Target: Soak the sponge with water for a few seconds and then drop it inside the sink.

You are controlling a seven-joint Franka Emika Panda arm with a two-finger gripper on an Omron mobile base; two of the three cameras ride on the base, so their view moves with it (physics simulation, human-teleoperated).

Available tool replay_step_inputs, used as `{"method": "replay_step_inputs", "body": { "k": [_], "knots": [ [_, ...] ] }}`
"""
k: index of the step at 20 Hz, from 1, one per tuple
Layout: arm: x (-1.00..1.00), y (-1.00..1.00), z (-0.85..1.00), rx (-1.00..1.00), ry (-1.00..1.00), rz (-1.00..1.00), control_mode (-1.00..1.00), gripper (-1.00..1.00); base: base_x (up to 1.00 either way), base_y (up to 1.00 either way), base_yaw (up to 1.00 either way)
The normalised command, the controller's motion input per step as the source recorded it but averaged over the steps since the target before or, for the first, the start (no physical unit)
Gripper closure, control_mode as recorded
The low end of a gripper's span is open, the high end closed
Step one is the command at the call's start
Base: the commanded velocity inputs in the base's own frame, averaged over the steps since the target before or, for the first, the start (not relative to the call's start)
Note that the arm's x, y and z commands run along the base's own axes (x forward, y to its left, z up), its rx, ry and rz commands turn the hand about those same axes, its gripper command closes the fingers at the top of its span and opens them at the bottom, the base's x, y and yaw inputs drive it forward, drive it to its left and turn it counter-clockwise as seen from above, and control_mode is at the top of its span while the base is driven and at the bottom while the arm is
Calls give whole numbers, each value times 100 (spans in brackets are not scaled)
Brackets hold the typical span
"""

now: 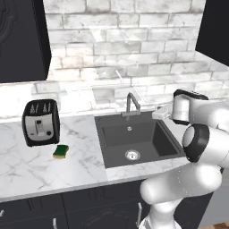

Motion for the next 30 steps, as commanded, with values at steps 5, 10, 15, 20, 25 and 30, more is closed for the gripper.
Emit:
{"method": "replay_step_inputs", "body": {
  "k": [5, 10, 15, 20, 25, 30],
  "knots": [
    [0, 0, 0, 5, -2, 1, -100, -100, 0, 0, 0],
    [0, 0, 0, 0, -2, 6, -100, -100, 0, 0, 0],
    [0, 0, 2, 0, -4, 9, -100, -100, 0, 0, 0],
    [0, 0, 3, 0, -4, 10, -100, -100, 0, 0, 0],
    [3, 1, 2, 0, -1, 5, -100, -100, 0, 0, 0],
    [17, 7, 0, 0, 0, 0, -100, -100, 0, 0, 0]
  ]
}}
